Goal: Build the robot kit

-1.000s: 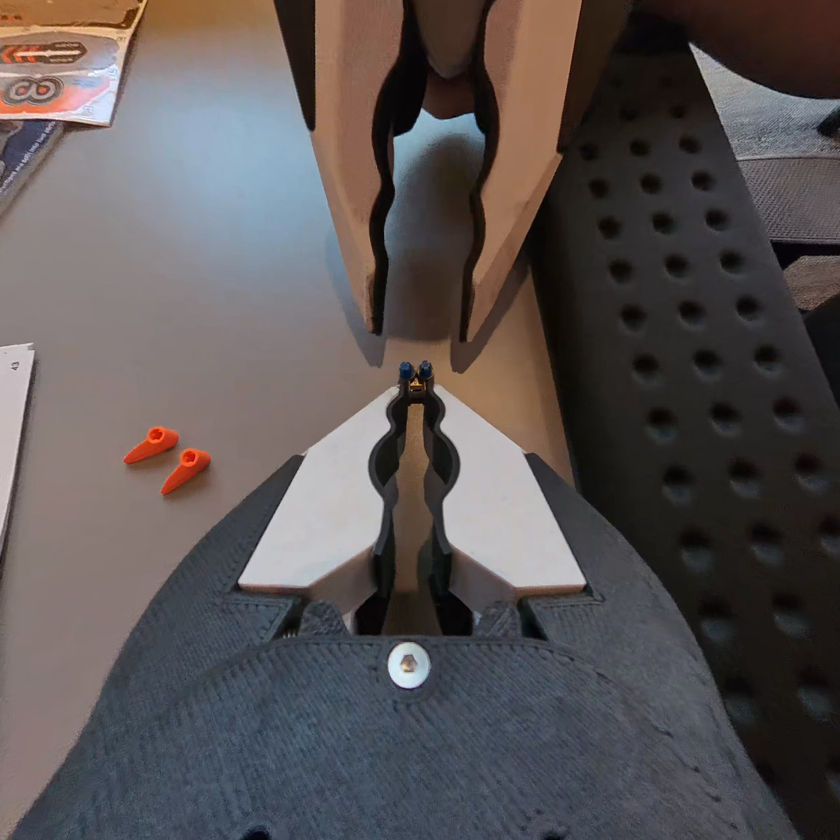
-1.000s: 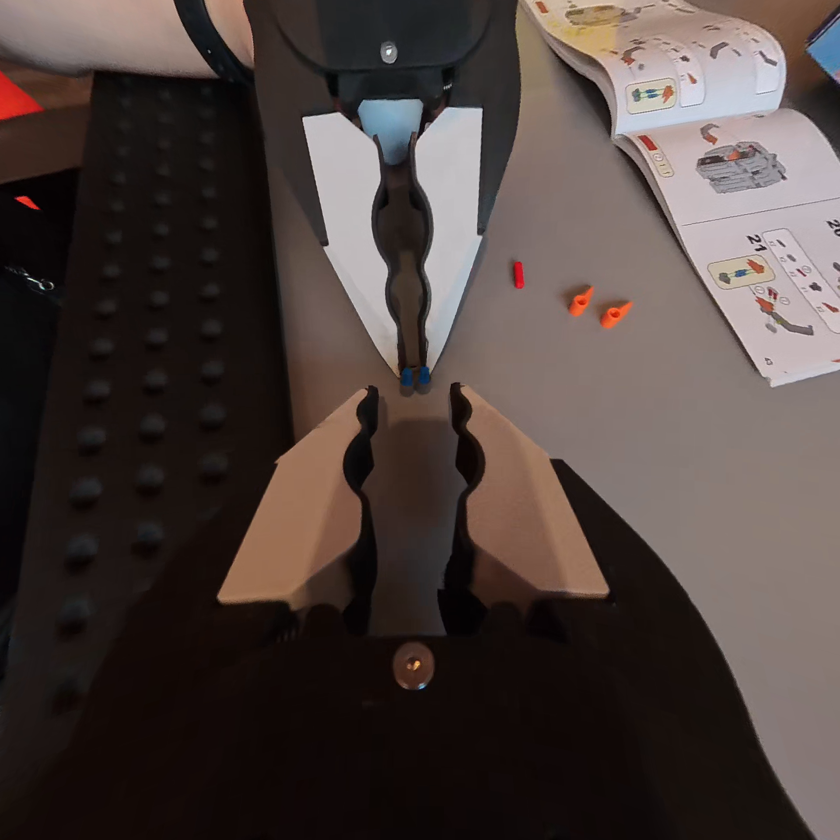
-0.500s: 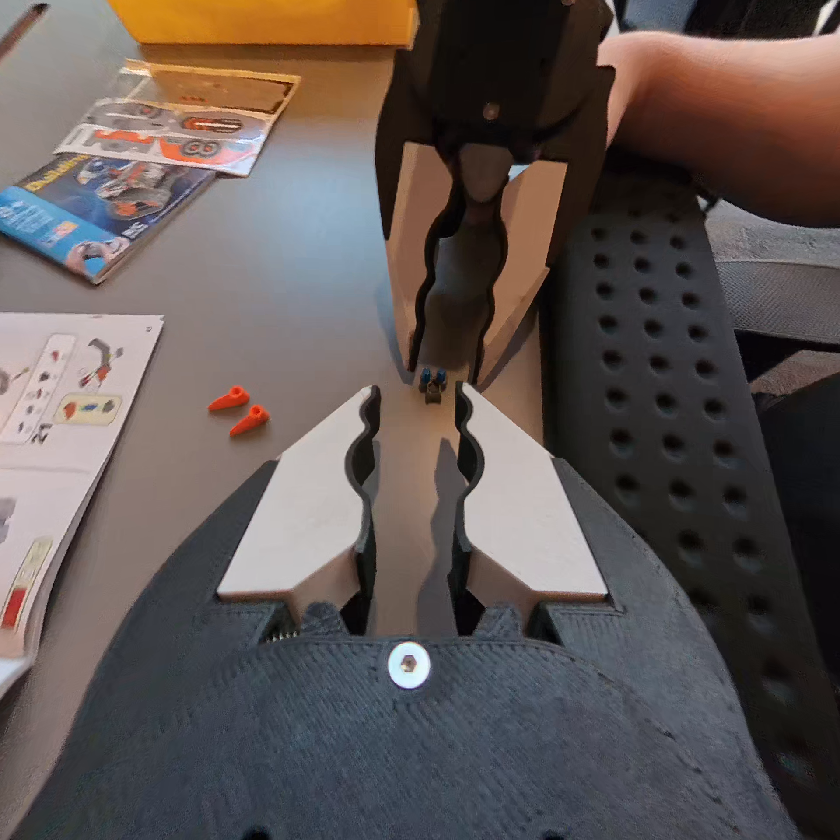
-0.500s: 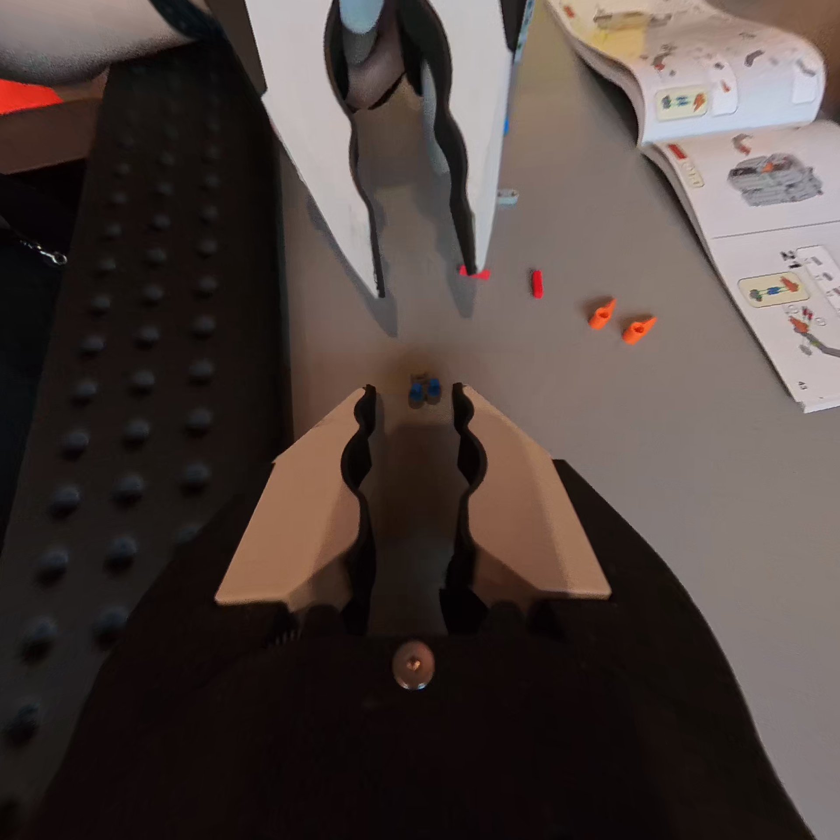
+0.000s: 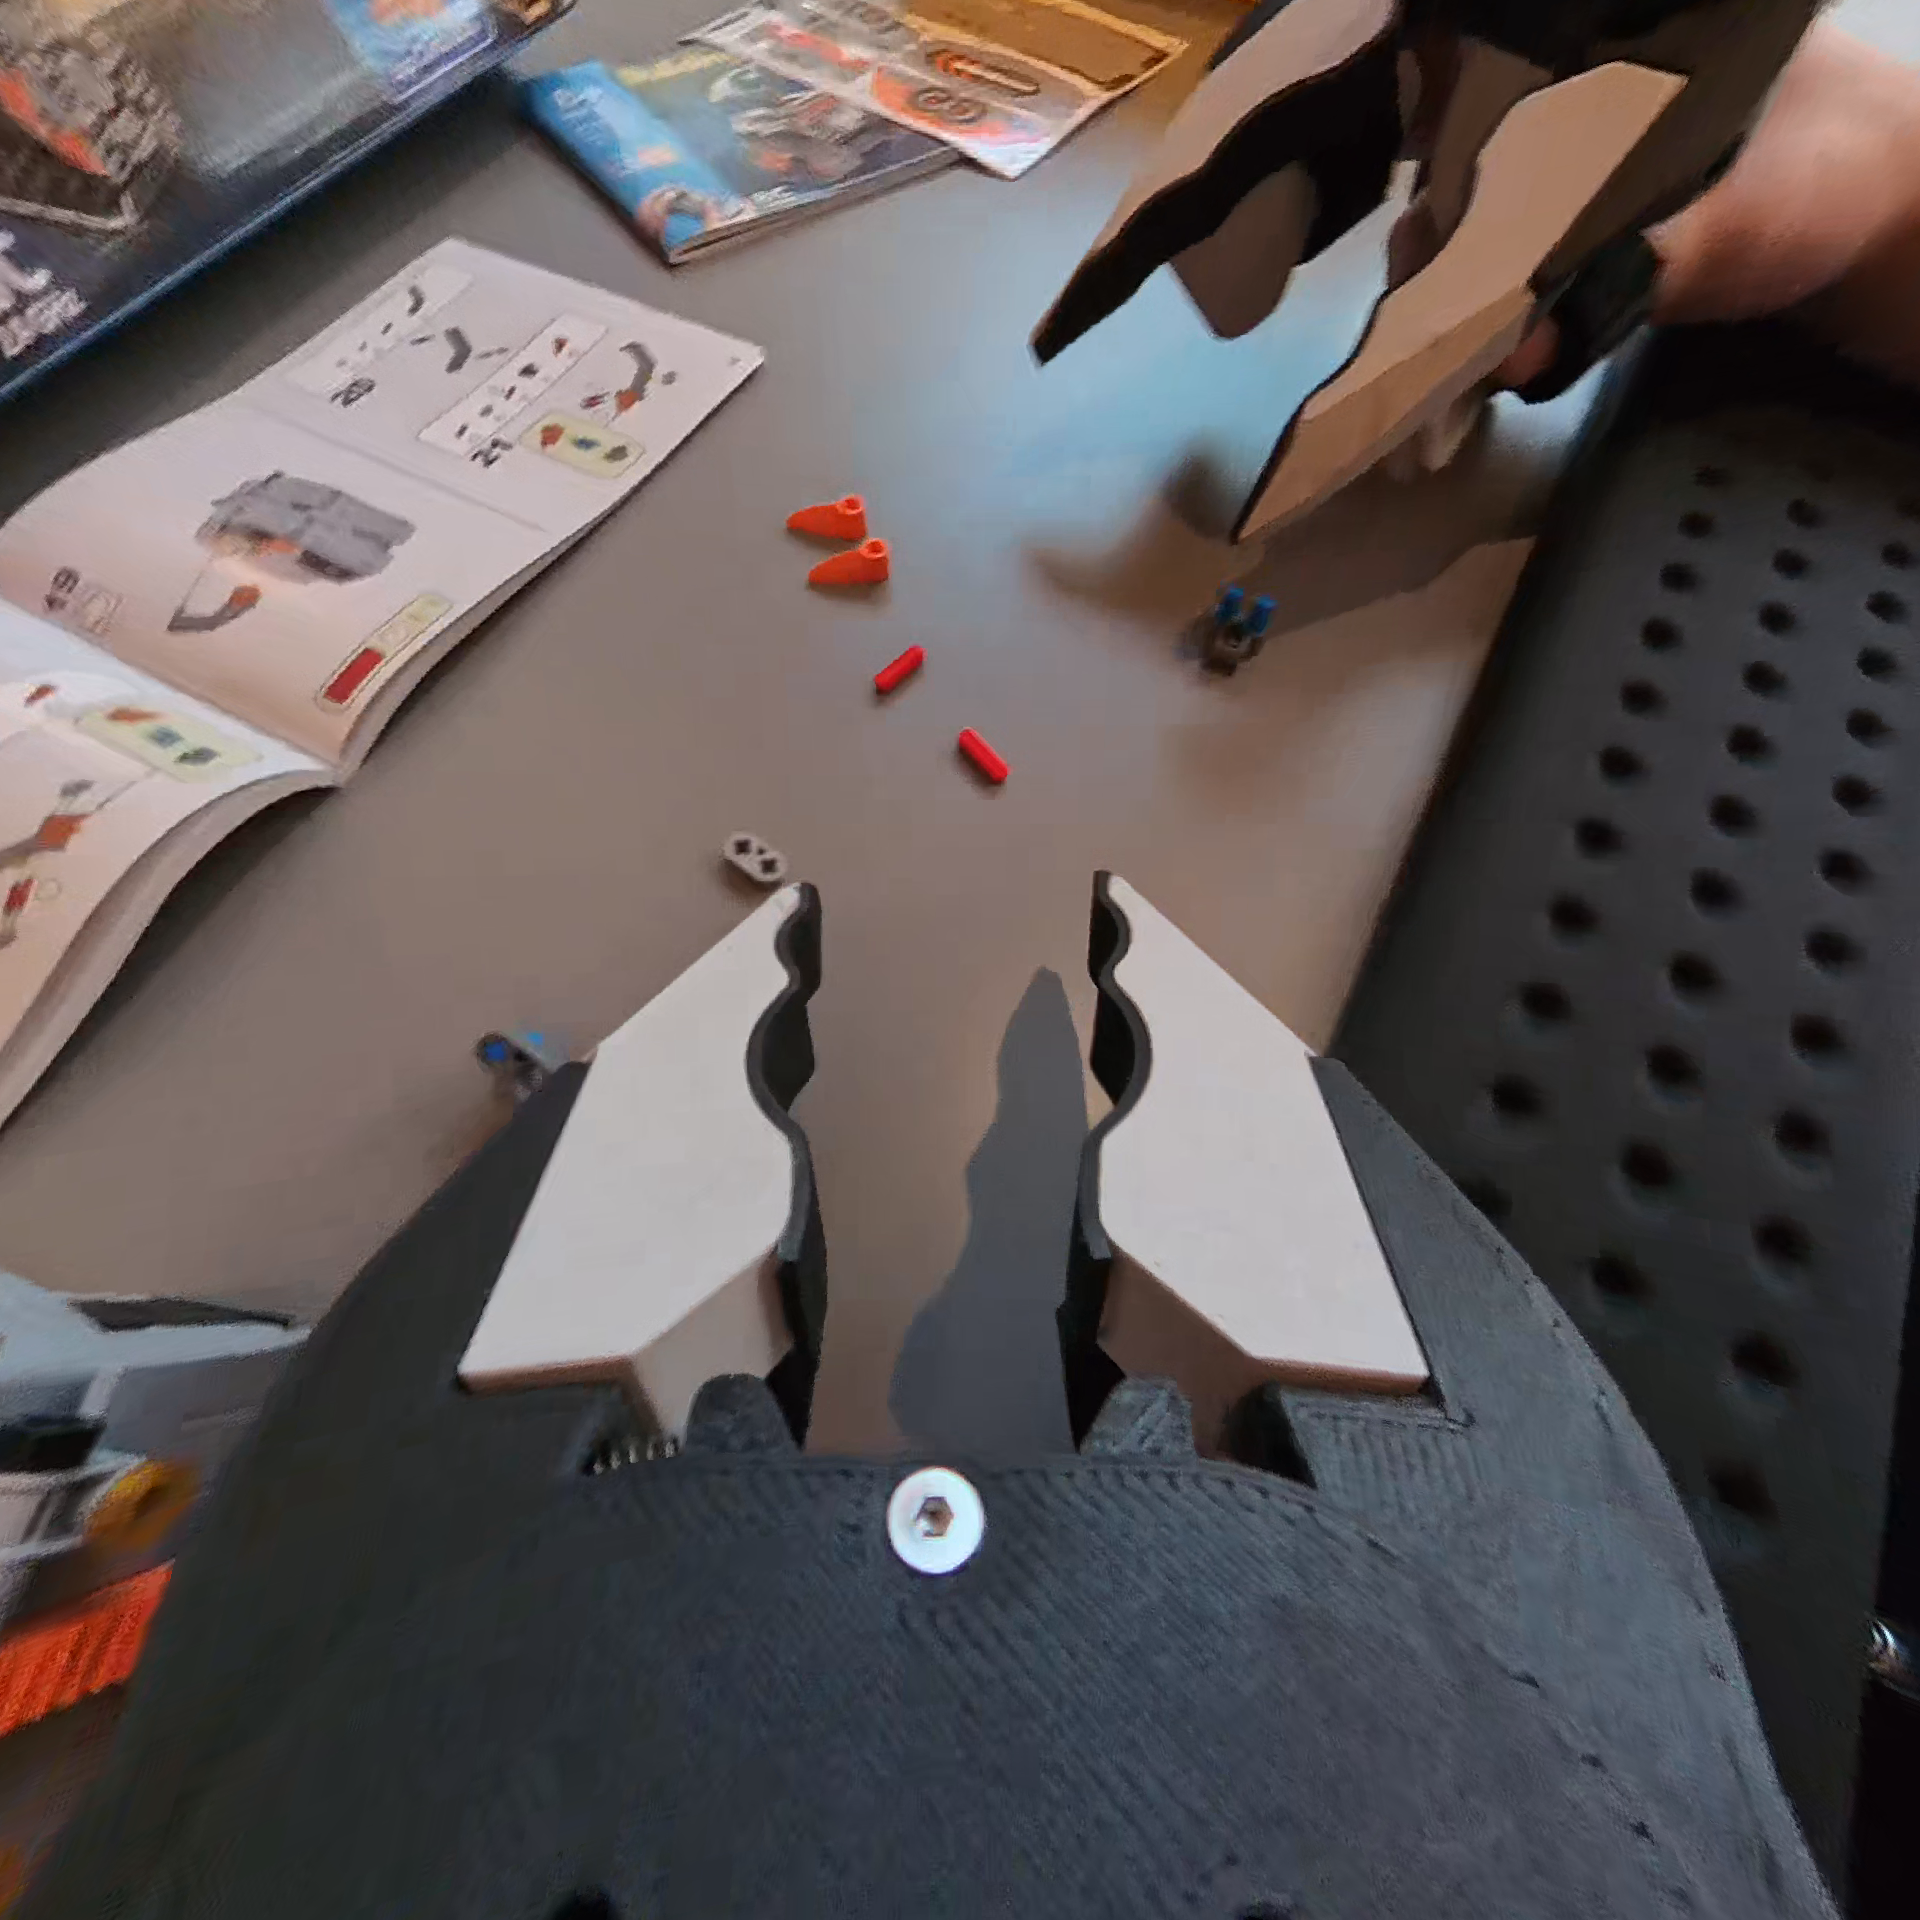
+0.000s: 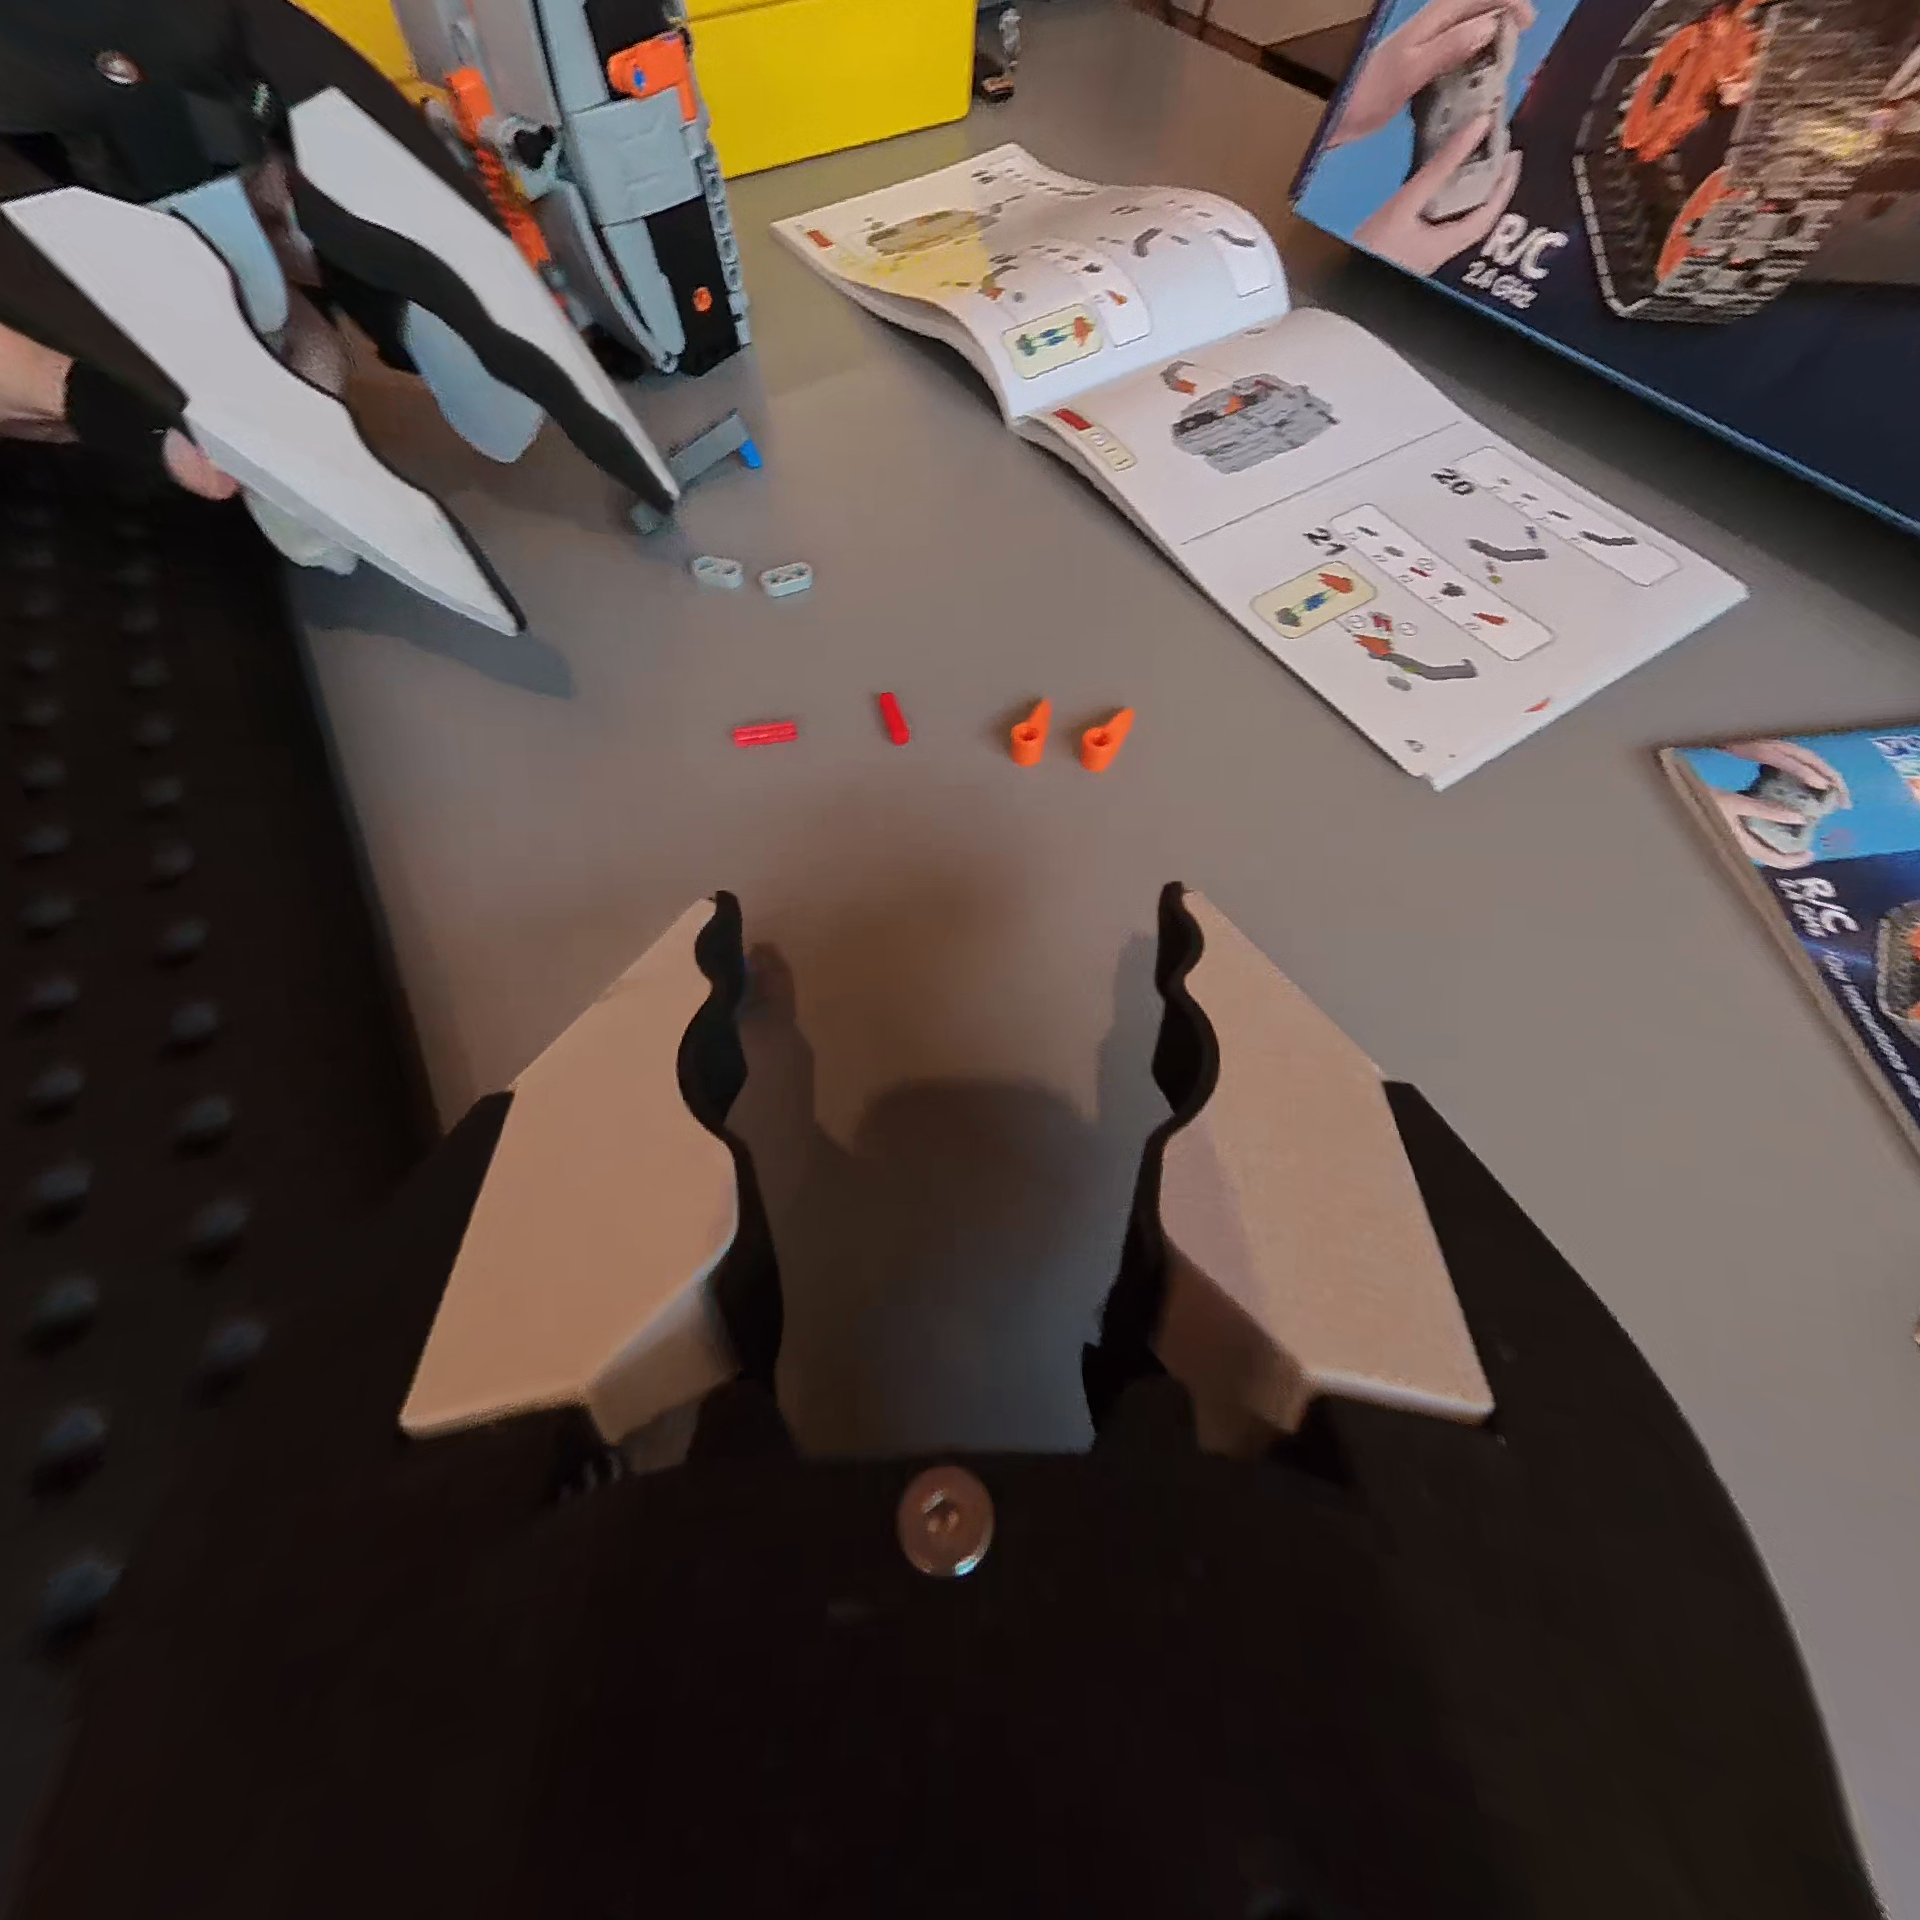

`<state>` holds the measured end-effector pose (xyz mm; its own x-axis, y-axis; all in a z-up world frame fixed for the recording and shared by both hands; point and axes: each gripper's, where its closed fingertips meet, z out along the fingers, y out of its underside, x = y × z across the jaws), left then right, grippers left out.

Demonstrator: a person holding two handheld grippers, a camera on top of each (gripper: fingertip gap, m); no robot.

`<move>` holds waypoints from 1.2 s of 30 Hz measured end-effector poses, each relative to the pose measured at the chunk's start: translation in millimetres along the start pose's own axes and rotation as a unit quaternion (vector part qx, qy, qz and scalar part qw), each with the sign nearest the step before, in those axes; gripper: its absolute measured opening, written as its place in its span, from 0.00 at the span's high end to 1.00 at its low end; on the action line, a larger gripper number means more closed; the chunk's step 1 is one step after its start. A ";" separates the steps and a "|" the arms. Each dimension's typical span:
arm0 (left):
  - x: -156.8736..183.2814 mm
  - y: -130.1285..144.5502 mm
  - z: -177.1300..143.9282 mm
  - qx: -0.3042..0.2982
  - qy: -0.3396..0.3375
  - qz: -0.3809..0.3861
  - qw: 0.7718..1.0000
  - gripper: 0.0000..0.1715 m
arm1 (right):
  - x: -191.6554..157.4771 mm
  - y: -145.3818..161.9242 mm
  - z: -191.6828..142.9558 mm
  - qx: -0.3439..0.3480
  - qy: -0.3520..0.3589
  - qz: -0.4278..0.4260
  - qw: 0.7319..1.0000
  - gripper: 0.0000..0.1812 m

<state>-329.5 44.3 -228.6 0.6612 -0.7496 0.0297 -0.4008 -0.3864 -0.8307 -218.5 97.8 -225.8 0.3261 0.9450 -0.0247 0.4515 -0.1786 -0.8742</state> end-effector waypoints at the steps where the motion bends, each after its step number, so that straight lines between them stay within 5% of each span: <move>1: -4.2 0.5 -1.3 0.003 -0.004 -0.012 1.000 0.68 | 4.8 -0.7 -0.9 0.003 0.014 0.006 1.000 0.55; 8: -14.4 -20.8 -31.8 0.071 -0.066 -0.003 0.995 0.66 | 19.0 -7.5 -3.8 0.028 0.057 0.028 0.998 0.55; 13: -1.6 -5.0 -13.6 -0.005 -0.038 -0.024 0.999 0.66 | 40.6 -6.5 -2.3 0.022 0.145 0.055 0.988 0.61; 19: 12.4 0.9 20.0 -0.072 -0.025 0.021 0.997 0.67 | 38.1 10.9 11.3 -0.047 0.167 0.091 0.981 0.65; 28: 0.7 6.7 39.0 -0.069 -0.047 -0.004 0.996 0.69 | 44.9 23.2 14.7 -0.083 0.175 0.124 0.973 0.64; 36: 10.9 7.2 40.5 -0.063 -0.015 0.017 0.998 0.55 | 44.9 24.6 14.1 -0.091 0.190 0.116 0.971 0.64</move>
<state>-299.5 55.1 -256.8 0.6645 -0.7471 -0.0155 -0.4980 -0.4272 -0.7546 -204.4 139.7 -255.2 0.7041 0.7101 0.0010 0.4570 -0.4519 -0.7661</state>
